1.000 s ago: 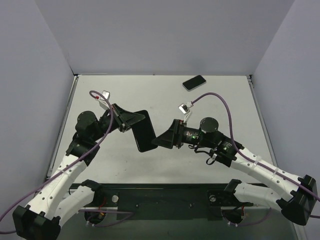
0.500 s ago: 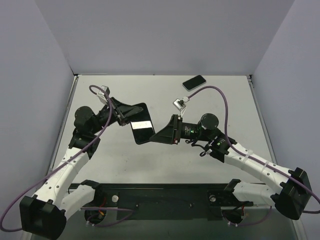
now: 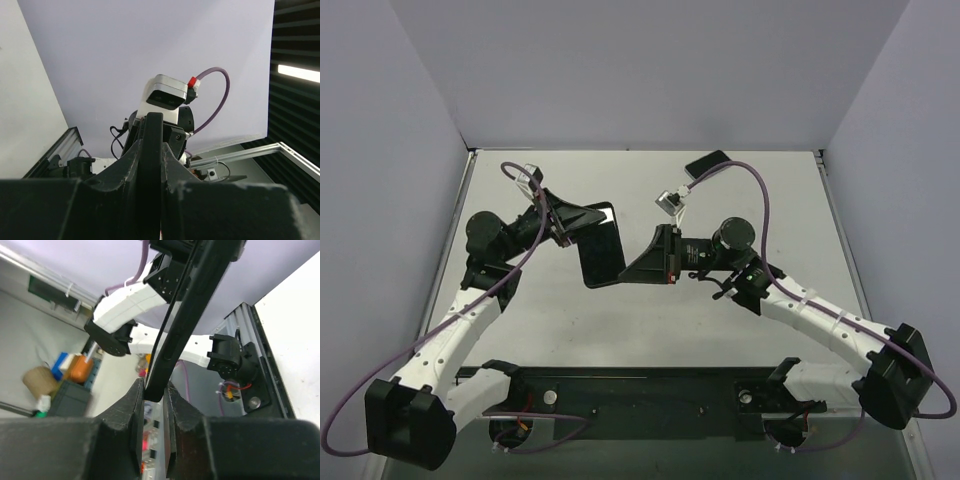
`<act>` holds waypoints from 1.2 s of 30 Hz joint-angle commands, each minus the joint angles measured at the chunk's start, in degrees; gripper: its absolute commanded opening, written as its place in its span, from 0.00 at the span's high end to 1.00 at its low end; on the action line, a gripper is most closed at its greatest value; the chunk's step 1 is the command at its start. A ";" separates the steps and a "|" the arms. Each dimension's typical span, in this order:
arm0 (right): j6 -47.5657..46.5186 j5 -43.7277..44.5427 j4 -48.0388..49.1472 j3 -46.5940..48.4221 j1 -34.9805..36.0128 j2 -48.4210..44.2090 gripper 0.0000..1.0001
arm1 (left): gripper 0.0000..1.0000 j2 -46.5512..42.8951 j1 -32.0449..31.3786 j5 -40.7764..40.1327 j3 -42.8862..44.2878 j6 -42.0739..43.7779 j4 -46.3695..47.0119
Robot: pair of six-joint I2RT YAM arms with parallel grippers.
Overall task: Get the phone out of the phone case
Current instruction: Remove the phone case from the phone.
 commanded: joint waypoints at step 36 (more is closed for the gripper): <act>-54.62 39.55 -42.23 16.86 15.82 -3.57 0.97 | 1.00 -2.64 -1.85 -5.00 -0.44 -16.08 7.35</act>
